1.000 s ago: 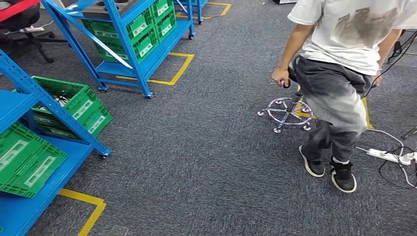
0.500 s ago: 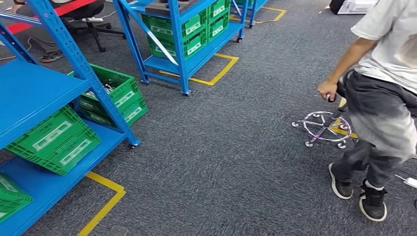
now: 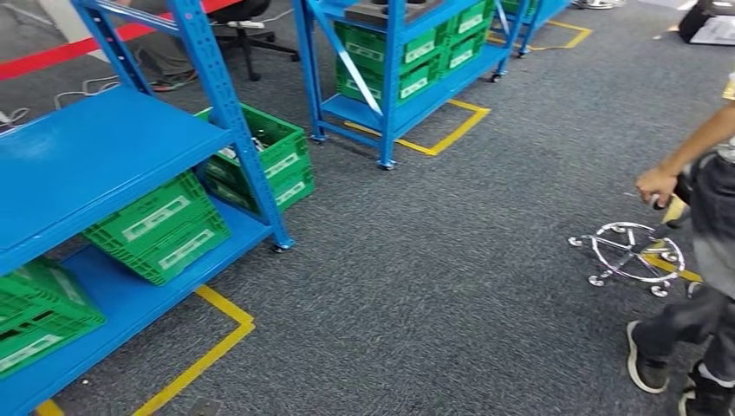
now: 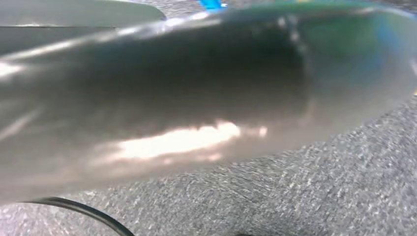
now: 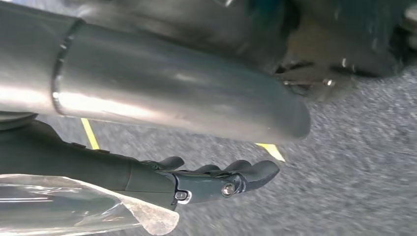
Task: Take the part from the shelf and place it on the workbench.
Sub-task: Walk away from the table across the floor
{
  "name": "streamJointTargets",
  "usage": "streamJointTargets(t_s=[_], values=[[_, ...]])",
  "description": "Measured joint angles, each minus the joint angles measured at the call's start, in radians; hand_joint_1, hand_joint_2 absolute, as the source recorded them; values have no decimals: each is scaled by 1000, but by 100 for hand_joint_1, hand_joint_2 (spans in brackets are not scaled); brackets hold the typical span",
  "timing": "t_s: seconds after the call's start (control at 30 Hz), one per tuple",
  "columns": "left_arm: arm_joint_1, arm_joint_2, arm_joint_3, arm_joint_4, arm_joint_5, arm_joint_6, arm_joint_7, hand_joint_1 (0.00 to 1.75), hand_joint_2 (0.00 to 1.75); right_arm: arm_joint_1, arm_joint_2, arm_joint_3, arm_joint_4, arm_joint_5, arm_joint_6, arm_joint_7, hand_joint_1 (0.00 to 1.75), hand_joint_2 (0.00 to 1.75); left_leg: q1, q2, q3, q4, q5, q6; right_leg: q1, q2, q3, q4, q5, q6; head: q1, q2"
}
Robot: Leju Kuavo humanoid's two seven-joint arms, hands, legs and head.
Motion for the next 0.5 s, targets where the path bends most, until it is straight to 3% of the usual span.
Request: streamJointTargets(t_s=[0.07,0.1,0.13,0.2,0.23,0.27,0.3,0.33,0.4,0.47,0.5], values=[[0,-1,0,0,0,0,0,0,0,0,0,0,0,0,0,0,0,0,0,-5,-1,0,0,-1,1,23,5,-18,3,-4,0,0],[0,-1,2,0,3,-1,1,0,0,0,-1,0,0,1,0,0,0,0,2,-15,-5,1,0,-6,1,30,13,-33,0,-5,0,0],[1,-1,5,0,6,-2,2,0,0,-1,-1,0,0,1,0,0,0,0,2,-9,-12,11,-7,-16,0,26,25,-52,0,-9,-2,0],[2,0,12,0,13,-4,3,0,0,-1,1,0,0,2,0,0,0,0,3,25,-49,79,-47,-39,-4,-15,48,-77,-1,-15,-8,0],[1,1,15,0,14,-6,4,0,0,0,2,0,0,2,0,0,0,0,3,54,-77,140,-80,-47,-6,-39,53,-84,0,-19,-10,0],[-1,1,15,0,14,-6,6,0,0,1,2,0,0,2,0,0,0,0,5,67,-106,203,-108,-51,-5,-56,55,-83,-3,-21,-11,0],[-1,1,16,0,14,-7,9,0,0,2,2,0,0,2,0,0,0,0,8,75,-127,249,-122,-55,-5,-72,57,-83,-5,-21,-11,0],[-1,1,17,0,14,-8,12,0,0,2,2,0,0,3,0,0,0,0,11,80,-133,264,-118,-58,-6,-87,59,-83,-8,-20,-11,0],[2,2,19,0,13,-8,16,0,0,0,3,0,0,4,0,0,0,0,15,95,-91,185,-61,-61,-7,-112,67,-82,-14,-15,-11,0],[0,2,20,0,13,-9,17,0,0,-1,3,0,0,5,0,0,0,0,11,145,-25,57,-10,-57,-3,-134,75,-80,-23,-4,-13,0],[-1,2,20,0,13,-9,17,0,0,-1,3,0,0,4,0,0,0,0,8,164,-7,19,-1,-52,0,-144,79,-80,-27,2,-12,0]])
